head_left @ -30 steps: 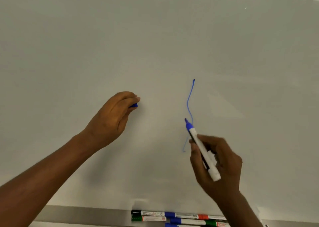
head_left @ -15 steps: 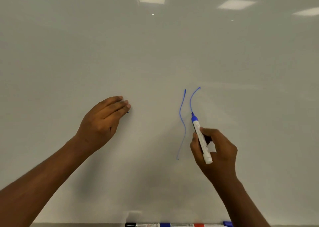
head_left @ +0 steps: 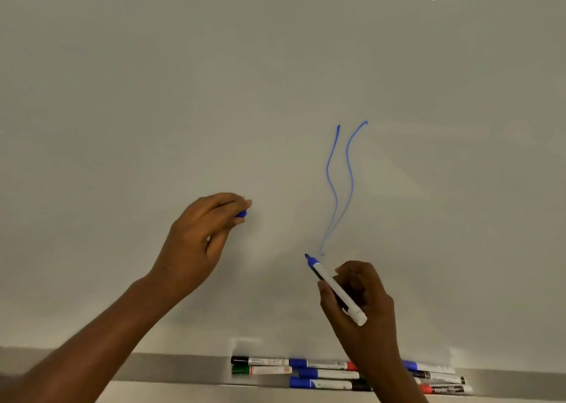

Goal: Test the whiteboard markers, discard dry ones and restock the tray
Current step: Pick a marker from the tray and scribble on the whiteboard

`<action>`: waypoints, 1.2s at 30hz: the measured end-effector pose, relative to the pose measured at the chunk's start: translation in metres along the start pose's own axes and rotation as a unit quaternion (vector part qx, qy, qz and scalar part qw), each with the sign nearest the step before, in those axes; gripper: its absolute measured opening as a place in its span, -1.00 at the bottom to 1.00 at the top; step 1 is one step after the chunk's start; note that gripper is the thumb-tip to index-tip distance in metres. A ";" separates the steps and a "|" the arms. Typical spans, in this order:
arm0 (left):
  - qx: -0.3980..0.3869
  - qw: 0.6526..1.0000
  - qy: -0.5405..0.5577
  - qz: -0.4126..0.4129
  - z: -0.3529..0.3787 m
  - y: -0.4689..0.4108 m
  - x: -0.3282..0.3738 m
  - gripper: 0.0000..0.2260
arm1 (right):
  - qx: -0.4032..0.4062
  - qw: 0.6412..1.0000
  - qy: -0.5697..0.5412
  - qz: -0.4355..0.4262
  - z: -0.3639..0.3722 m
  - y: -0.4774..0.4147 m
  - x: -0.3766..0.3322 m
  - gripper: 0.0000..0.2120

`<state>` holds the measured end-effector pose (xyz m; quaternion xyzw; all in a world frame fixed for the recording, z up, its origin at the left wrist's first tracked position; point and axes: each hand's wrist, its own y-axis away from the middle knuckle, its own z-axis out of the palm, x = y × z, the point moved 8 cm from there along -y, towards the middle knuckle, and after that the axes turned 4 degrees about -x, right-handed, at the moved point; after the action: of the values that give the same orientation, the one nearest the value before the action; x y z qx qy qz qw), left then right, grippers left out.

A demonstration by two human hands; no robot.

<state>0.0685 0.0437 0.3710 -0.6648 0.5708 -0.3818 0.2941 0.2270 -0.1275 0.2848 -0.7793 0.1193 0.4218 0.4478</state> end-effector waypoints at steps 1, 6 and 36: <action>-0.016 0.998 0.051 -0.032 0.005 0.011 -0.001 -0.79 | -0.002 1.000 -0.021 0.004 0.001 0.001 -0.005 -0.85; -0.044 0.932 0.263 -0.246 0.032 0.071 -0.017 -0.77 | -0.043 0.991 -0.122 0.042 0.012 0.007 -0.025 -0.89; -0.208 0.860 0.319 -0.340 0.040 0.175 -0.054 -0.72 | -0.317 0.904 -0.139 0.250 0.120 0.039 0.018 -0.84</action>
<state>0.0061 0.0639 0.1960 -0.7052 0.4378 -0.5215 -0.1975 0.1502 -0.0507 0.2188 -0.7586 0.1068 0.6391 0.0689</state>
